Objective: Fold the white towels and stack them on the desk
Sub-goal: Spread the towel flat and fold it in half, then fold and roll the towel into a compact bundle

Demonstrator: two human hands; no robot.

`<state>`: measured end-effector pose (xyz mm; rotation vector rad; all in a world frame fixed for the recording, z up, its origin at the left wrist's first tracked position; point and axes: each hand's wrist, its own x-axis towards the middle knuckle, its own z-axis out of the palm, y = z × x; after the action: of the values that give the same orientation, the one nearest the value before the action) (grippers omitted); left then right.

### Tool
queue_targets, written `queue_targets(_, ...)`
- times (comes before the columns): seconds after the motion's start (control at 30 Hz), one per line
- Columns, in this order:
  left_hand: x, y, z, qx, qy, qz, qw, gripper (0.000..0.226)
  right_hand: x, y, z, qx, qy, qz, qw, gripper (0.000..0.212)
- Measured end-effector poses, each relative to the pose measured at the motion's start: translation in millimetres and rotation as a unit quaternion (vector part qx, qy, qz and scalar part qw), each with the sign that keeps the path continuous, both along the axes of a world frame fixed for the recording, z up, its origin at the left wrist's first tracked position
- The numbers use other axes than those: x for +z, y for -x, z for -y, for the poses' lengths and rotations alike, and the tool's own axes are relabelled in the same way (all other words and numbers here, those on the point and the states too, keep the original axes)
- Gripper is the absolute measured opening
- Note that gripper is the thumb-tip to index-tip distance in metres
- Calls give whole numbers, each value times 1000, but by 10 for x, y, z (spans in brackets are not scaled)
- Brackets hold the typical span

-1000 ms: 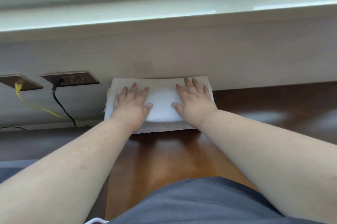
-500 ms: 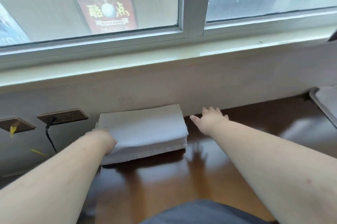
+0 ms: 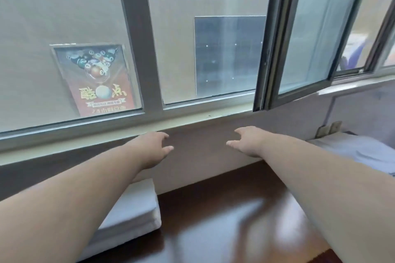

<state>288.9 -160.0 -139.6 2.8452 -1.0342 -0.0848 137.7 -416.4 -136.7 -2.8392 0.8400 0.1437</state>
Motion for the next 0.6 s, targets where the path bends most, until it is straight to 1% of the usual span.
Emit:
queue_targets(0.1,325,390,446,-17,48,23,998,55,387,622,358,-3,42,14,999,78)
queue_targets(0.23,578,1084,1100,-37,85,16,996,52,798,1550,795,-33,59,67,995,75)
queue_targets(0.37,779,1894,1801,-91,91,38,991,51,1054,2491,1179,-66,59,124,988,72)
queue_targets(0.43,894,2285,2098,-119,97,53,987,49,1161,2924,1352,-78,74,142,984,71)
queue_targets(0.6,1065,3057,2608,-170,129,63,975,54,1315,3789,1644,-121,76,152,978,66)
